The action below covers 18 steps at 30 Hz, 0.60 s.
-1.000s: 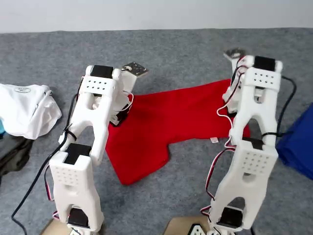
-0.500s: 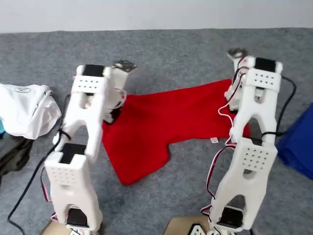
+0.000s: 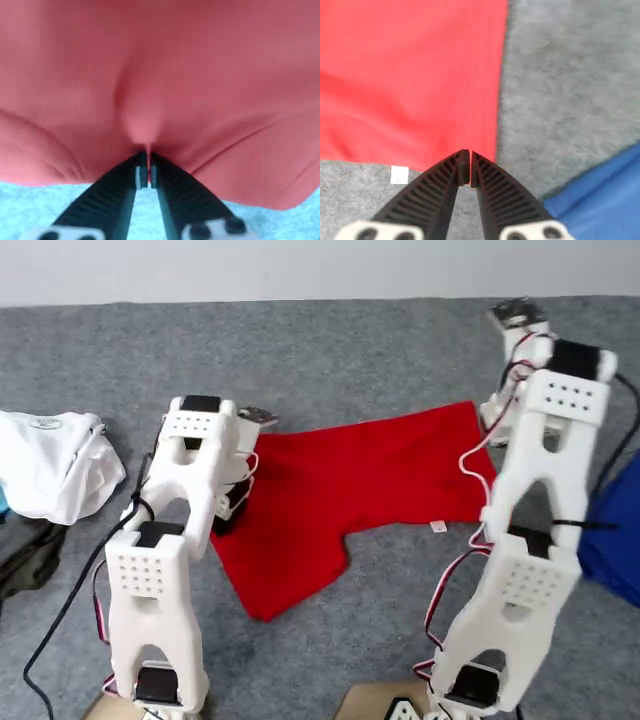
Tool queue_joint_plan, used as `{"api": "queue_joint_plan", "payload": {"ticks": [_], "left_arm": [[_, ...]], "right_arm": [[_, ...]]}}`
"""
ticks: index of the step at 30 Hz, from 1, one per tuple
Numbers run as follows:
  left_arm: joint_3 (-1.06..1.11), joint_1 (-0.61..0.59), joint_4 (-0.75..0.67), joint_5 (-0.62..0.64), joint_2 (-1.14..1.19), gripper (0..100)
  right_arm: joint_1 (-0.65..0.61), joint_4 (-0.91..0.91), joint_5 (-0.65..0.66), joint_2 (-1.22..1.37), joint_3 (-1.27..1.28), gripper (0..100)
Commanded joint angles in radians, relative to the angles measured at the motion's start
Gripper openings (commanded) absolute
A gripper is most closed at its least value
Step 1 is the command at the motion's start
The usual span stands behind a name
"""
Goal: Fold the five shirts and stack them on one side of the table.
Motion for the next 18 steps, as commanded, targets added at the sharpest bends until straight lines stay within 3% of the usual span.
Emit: {"api": "queue_joint_plan", "payload": {"ticks": [1,18], "left_arm": [[0.012,-0.044,0.029,-0.026,0.037,3],[0.085,-0.117,0.032,-0.109,-0.109,4]], "right_arm": [[0.036,0.044,-0.006,-0.12,-0.046,0.9],[0.038,0.044,-0.006,-0.15,-0.043,0.9]]}}
